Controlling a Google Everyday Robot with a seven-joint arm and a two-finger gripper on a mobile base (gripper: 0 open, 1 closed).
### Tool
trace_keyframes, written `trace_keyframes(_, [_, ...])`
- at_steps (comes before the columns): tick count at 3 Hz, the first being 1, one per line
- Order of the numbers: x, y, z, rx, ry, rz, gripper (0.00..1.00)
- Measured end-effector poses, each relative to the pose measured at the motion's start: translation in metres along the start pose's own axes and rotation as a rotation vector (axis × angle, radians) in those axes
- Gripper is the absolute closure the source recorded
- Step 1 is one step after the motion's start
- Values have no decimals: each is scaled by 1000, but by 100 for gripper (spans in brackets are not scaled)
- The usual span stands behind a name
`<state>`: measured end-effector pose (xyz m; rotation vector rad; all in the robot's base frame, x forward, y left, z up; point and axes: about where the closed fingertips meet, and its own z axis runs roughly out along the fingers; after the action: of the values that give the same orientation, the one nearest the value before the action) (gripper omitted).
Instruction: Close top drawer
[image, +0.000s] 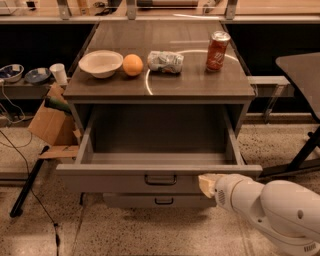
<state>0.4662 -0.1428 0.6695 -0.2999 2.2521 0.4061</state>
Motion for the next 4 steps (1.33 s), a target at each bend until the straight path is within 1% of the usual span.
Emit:
trace_keyframes(1, [1,1,-1,0,0,0,100])
trace_keyframes(2, [-13,-2,16,7,-2,-18,100])
trace_keyframes(3, [-12,-2,15,8,-2,-19,100])
trace_keyframes(4, [-26,-3,32,8,-8,-39,100])
